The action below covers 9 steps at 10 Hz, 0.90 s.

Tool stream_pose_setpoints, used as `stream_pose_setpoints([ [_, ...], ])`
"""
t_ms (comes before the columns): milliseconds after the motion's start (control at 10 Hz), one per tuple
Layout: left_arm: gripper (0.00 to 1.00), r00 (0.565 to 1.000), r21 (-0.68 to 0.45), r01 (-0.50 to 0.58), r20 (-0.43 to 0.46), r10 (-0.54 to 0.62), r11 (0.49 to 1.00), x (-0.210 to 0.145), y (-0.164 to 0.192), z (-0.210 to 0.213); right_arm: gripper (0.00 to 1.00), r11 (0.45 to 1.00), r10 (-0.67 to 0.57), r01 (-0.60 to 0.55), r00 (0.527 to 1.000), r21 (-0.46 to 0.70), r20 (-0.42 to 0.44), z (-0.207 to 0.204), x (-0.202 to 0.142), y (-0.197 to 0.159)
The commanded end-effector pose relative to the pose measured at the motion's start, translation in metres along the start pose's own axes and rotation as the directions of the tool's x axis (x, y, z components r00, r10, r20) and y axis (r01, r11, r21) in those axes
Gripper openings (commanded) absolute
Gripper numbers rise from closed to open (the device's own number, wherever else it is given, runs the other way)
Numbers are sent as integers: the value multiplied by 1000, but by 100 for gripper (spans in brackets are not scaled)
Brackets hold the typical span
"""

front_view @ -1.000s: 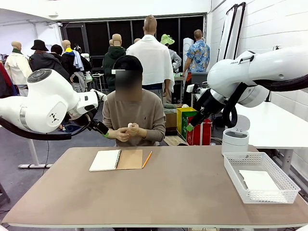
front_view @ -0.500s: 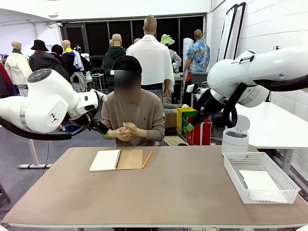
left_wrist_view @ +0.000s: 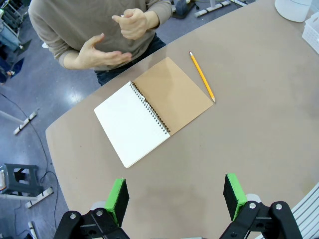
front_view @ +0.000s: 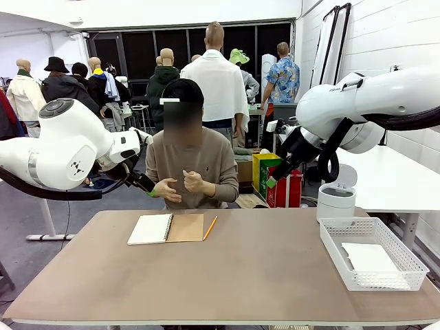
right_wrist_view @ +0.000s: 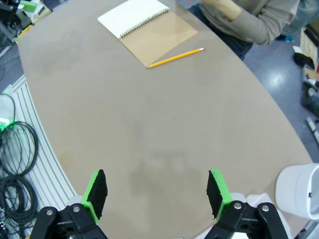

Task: Sort the paper based on its condition.
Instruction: If a person hands you a paper, place it in the Organizing basket , and if it's crumpled, put it in the Trash can.

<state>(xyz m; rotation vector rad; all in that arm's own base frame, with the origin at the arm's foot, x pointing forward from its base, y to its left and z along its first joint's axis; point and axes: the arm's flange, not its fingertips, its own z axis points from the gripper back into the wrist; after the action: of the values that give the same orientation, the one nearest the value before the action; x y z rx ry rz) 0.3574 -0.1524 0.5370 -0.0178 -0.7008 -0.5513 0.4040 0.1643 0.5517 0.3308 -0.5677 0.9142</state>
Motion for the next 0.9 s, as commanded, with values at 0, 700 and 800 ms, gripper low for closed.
stream_pose_setpoints([
  [0, 100, 1000, 0, 3, 0, -3, 1000, 0, 1, 0, 100, 1000, 0, 0, 1000, 6, -3, -1, 0, 1],
  [700, 100, 1000, 0, 3, 0, -3, 1000, 0, 1, 0, 100, 1000, 0, 0, 1000, 6, -3, -1, 0, 1],
  [800, 100, 1000, 0, 3, 0, -3, 1000, 0, 1, 0, 100, 1000, 0, 0, 1000, 6, -3, -1, 0, 1],
])
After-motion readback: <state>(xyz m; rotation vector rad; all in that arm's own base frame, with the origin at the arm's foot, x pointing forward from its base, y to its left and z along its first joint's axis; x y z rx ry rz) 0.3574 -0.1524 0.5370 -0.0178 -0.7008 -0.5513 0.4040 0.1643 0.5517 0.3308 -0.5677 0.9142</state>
